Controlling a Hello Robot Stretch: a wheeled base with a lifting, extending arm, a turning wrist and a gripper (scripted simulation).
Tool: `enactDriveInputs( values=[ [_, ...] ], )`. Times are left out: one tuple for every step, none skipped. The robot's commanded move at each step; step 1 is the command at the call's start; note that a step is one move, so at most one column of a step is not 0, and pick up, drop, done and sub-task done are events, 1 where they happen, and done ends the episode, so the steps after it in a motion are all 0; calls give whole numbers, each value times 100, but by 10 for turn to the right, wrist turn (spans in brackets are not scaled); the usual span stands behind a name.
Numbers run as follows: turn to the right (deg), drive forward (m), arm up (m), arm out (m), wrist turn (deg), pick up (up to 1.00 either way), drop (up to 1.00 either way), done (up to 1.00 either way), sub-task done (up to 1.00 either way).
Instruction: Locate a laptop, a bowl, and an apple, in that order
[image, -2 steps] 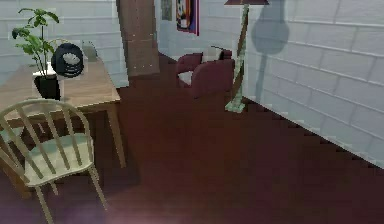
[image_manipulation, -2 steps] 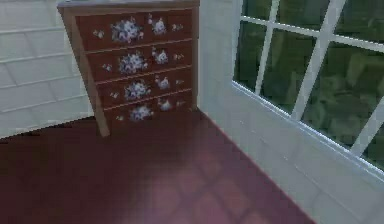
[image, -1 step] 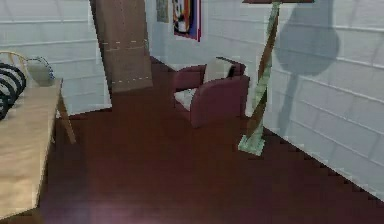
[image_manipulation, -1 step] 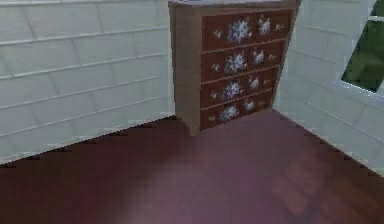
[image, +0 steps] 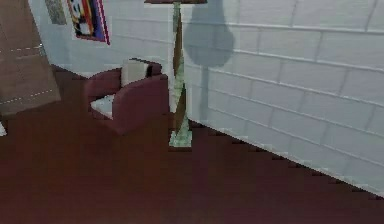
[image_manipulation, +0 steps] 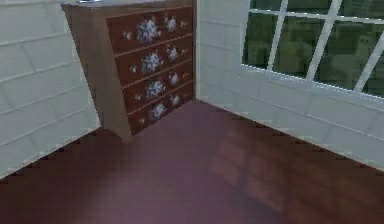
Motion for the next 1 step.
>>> enactDriveInputs(
  values=[
    [0,10,0,0,0,0,0,0,0]
  ],
)
